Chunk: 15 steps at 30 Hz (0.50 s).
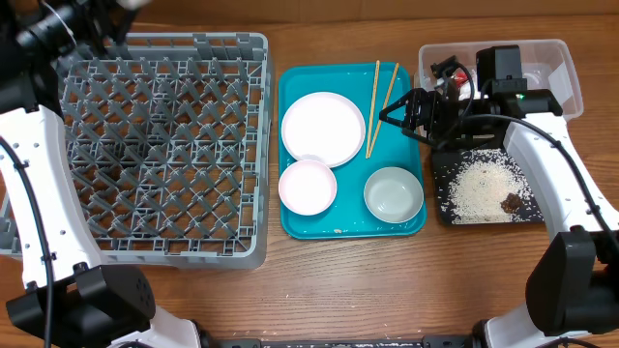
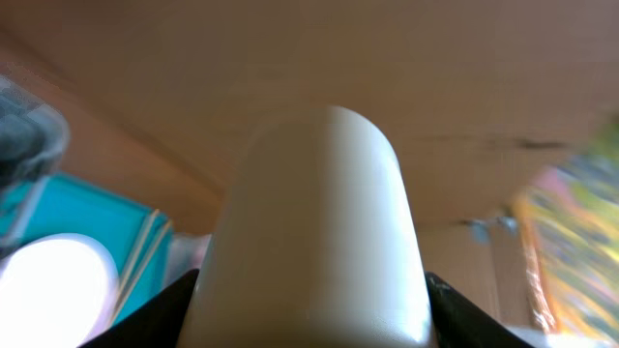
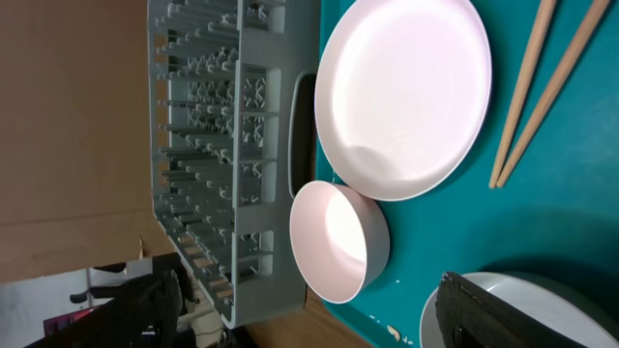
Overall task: Sort waste into correct bins and load items into the dishwasher
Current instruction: 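Carry the cup left over the dish rack with the left gripper, then lower the cup upside down into the rack and release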
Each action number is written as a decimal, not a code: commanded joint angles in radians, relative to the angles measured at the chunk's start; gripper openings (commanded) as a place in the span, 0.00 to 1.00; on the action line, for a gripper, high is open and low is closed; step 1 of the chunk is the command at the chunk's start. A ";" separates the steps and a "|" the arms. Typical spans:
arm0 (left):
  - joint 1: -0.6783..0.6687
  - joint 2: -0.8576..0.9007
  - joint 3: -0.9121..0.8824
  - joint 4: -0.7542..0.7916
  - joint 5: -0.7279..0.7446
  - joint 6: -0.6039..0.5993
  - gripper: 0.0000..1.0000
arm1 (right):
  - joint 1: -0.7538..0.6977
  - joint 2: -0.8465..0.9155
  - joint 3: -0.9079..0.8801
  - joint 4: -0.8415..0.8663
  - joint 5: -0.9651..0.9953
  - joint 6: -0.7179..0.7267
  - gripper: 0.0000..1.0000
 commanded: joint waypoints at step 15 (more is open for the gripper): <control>-0.237 -0.017 0.157 -1.117 -0.973 0.773 0.06 | -0.005 -0.029 0.010 -0.018 0.034 -0.027 0.92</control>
